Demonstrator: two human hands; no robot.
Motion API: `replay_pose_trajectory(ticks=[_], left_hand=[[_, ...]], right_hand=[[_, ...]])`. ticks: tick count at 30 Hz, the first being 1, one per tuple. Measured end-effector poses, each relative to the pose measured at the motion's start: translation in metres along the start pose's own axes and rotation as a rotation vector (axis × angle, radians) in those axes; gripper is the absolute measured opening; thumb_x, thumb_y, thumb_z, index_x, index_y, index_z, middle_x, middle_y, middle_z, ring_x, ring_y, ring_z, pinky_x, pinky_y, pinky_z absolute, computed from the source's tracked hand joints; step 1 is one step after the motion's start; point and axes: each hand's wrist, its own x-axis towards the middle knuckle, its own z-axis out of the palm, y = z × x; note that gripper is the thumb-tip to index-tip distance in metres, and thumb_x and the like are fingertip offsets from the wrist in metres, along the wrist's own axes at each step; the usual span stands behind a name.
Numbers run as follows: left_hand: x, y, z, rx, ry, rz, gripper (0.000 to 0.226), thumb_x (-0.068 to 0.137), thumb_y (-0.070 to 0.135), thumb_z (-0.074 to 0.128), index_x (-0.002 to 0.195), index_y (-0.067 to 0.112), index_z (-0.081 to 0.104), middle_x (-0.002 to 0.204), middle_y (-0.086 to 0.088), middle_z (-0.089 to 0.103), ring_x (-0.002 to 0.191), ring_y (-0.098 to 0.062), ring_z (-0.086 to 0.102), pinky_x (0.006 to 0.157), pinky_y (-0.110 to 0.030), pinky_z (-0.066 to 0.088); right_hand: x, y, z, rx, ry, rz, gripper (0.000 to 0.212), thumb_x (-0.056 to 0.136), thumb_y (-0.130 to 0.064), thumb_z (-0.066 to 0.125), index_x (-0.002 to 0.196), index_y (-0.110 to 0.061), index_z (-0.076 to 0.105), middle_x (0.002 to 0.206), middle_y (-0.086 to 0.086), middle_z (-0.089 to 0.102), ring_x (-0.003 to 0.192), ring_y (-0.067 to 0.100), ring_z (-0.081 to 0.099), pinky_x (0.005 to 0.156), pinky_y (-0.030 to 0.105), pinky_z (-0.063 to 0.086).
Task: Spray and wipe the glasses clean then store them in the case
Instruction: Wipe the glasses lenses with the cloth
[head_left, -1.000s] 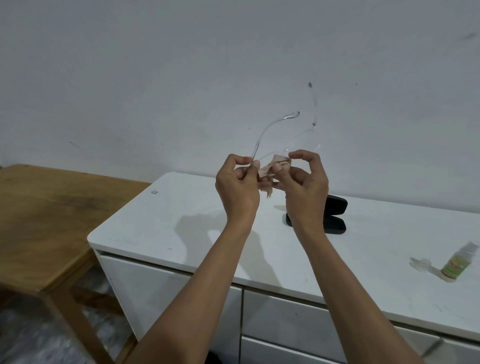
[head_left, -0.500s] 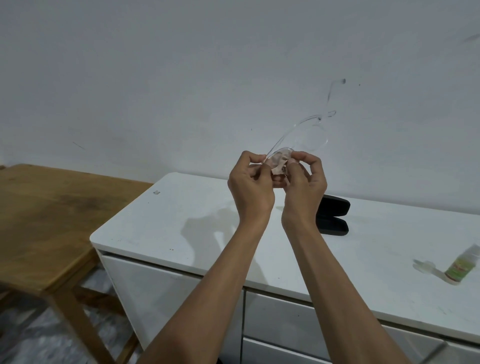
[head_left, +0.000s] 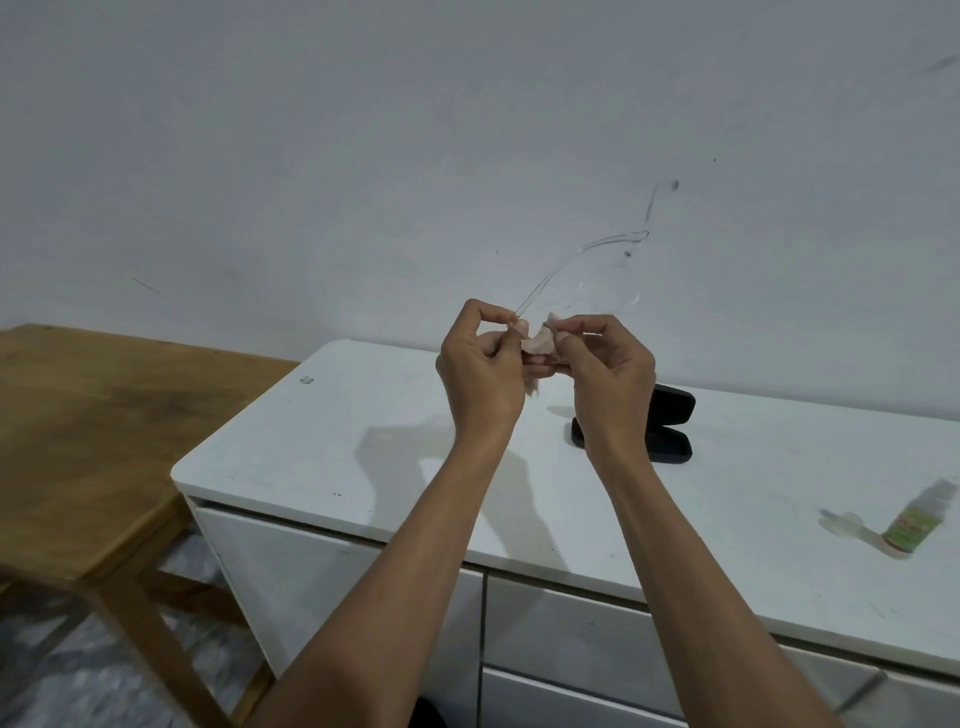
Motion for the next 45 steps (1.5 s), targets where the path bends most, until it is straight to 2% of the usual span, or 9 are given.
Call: replay_pose_trajectory(ticks=[3, 12, 20, 23, 26, 30, 37, 41, 45], left_hand=[[0.001, -0.004, -0.001, 0.044, -0.028, 0.021, 0.018, 0.097, -0.003, 0.060, 0.087, 0.011, 0.054, 0.070, -0.013, 0.076, 0.056, -0.031, 0.074, 0.055, -0.045, 0.063], [0.004, 0.000, 0.003, 0.064, -0.079, 0.111, 0.019, 0.098, -0.001, 0.061, 0.085, 0.010, 0.052, 0.071, -0.017, 0.074, 0.057, -0.027, 0.074, 0.054, -0.039, 0.063], [0.005, -0.012, -0.002, 0.052, -0.053, -0.006, 0.022, 0.097, 0.004, 0.064, 0.083, 0.015, 0.051, 0.062, -0.006, 0.073, 0.056, -0.030, 0.074, 0.062, -0.048, 0.064], [0.004, -0.010, -0.001, 0.027, -0.091, 0.001, 0.018, 0.097, 0.000, 0.063, 0.086, 0.008, 0.052, 0.058, -0.003, 0.069, 0.048, -0.023, 0.068, 0.055, -0.040, 0.062], [0.001, -0.003, 0.005, 0.037, -0.139, 0.051, 0.015, 0.098, -0.001, 0.062, 0.087, 0.005, 0.053, 0.059, -0.008, 0.068, 0.047, -0.019, 0.066, 0.051, -0.034, 0.060], [-0.003, 0.004, 0.014, 0.049, -0.178, 0.094, 0.014, 0.099, 0.000, 0.061, 0.088, 0.004, 0.053, 0.060, -0.006, 0.070, 0.048, -0.023, 0.069, 0.053, -0.037, 0.062], [0.005, 0.011, 0.014, 0.043, -0.167, 0.095, 0.021, 0.100, 0.001, 0.060, 0.083, 0.011, 0.052, 0.059, -0.010, 0.070, 0.047, -0.023, 0.070, 0.045, -0.026, 0.053], [0.007, 0.005, 0.006, 0.060, -0.150, 0.051, 0.019, 0.099, 0.002, 0.060, 0.084, 0.010, 0.051, 0.056, -0.007, 0.069, 0.046, -0.031, 0.069, 0.042, -0.046, 0.053], [0.009, -0.005, -0.006, 0.107, -0.119, 0.020, 0.017, 0.097, 0.002, 0.064, 0.086, 0.008, 0.053, 0.055, -0.005, 0.069, 0.048, -0.025, 0.070, 0.050, -0.033, 0.059]], right_hand=[[-0.003, -0.002, 0.001, -0.115, 0.086, -0.082, 0.009, 0.091, -0.008, 0.071, 0.091, -0.011, 0.079, 0.078, 0.003, 0.078, 0.069, 0.014, 0.075, 0.060, 0.026, 0.059], [0.008, -0.004, 0.006, -0.278, -0.006, -0.105, 0.018, 0.093, -0.017, 0.073, 0.109, -0.019, 0.081, 0.087, -0.007, 0.079, 0.078, -0.008, 0.071, 0.079, 0.012, 0.054], [0.007, -0.014, -0.010, -0.147, -0.131, 0.057, 0.012, 0.081, -0.005, 0.070, 0.078, -0.010, 0.080, 0.073, 0.016, 0.075, 0.065, 0.047, 0.069, 0.059, 0.036, 0.057], [0.005, -0.016, -0.014, -0.157, -0.041, 0.041, 0.012, 0.079, -0.007, 0.071, 0.077, -0.013, 0.081, 0.069, 0.005, 0.076, 0.075, 0.033, 0.074, 0.073, 0.040, 0.062], [0.003, -0.016, -0.012, -0.120, 0.118, -0.004, 0.010, 0.084, -0.006, 0.073, 0.082, -0.011, 0.081, 0.069, -0.005, 0.076, 0.066, 0.006, 0.073, 0.062, 0.017, 0.054], [0.009, -0.013, -0.003, -0.042, 0.190, 0.014, 0.008, 0.087, -0.012, 0.075, 0.091, -0.013, 0.082, 0.077, -0.003, 0.078, 0.075, 0.016, 0.076, 0.073, 0.023, 0.058], [0.018, -0.016, -0.006, 0.313, -0.042, 0.265, 0.005, 0.090, 0.002, 0.069, 0.089, 0.001, 0.073, 0.083, 0.009, 0.071, 0.067, 0.023, 0.069, 0.064, 0.029, 0.058], [0.017, -0.013, -0.014, 0.256, -0.174, 0.281, 0.005, 0.089, 0.004, 0.069, 0.086, 0.004, 0.073, 0.073, 0.007, 0.073, 0.063, 0.030, 0.069, 0.066, 0.034, 0.061], [0.018, -0.013, -0.023, 0.034, -0.299, 0.241, 0.005, 0.086, 0.007, 0.070, 0.087, 0.009, 0.075, 0.076, 0.018, 0.073, 0.068, 0.034, 0.072, 0.072, 0.036, 0.062]])
